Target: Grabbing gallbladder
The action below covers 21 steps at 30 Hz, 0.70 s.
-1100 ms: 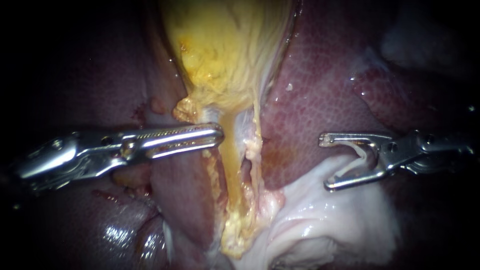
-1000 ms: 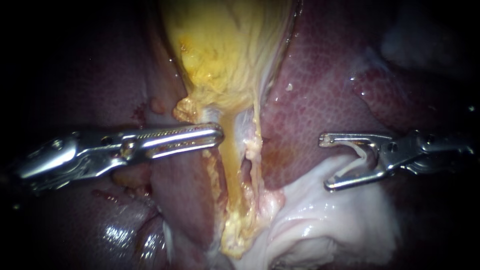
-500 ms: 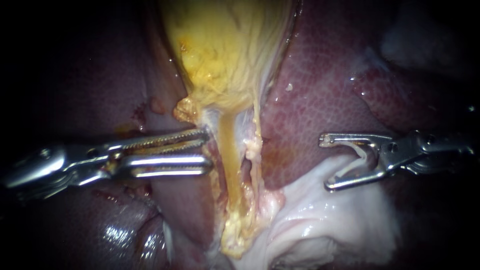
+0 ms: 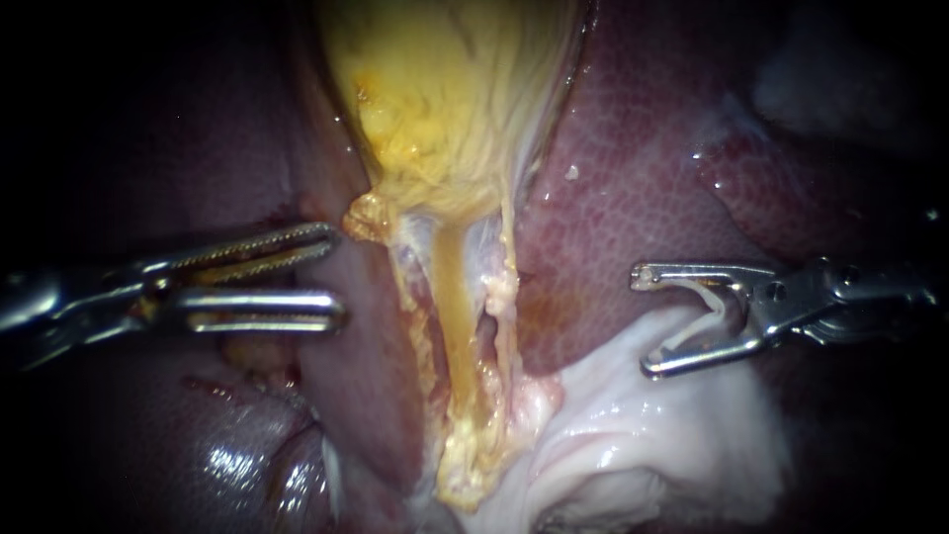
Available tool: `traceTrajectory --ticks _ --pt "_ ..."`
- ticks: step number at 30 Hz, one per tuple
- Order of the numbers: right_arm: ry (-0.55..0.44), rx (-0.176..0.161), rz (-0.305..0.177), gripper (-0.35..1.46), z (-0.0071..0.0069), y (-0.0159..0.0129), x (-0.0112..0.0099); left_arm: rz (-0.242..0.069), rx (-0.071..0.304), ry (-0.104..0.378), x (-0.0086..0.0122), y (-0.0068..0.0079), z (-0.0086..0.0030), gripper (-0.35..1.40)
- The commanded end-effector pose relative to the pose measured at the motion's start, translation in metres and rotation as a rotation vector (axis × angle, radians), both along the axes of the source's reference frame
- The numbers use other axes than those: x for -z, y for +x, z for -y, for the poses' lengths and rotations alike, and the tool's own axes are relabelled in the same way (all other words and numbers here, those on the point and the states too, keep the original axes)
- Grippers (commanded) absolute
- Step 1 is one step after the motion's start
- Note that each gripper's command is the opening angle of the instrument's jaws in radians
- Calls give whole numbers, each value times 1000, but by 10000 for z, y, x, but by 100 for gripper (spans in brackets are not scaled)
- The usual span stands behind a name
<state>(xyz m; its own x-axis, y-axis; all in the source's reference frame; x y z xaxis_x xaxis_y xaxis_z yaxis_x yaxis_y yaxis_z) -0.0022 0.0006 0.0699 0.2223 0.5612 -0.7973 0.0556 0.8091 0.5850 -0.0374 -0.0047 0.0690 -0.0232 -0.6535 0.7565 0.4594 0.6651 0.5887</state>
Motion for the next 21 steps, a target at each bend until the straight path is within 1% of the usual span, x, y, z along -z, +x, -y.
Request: traceTrajectory --ticks 1,4,8,12,18,21 --pt "0 0 0 60 0 0 0 -3 -3 -8 -1 -2 -3 47" --pt "0 -1 0 60 0 1 0 -6 -2 -23 -7 -6 -13 47" --pt "0 -1 0 60 0 1 0 -13 3 -28 -15 -12 -20 47" --pt "0 -1 0 60 0 1 -1 -5 -6 -28 -15 -22 -21 47" --pt "0 -1 0 60 0 1 -1 5 -19 -31 -11 -36 -15 46" --pt "0 -1 0 60 0 1 -1 6 -20 -32 -10 -38 -13 34"
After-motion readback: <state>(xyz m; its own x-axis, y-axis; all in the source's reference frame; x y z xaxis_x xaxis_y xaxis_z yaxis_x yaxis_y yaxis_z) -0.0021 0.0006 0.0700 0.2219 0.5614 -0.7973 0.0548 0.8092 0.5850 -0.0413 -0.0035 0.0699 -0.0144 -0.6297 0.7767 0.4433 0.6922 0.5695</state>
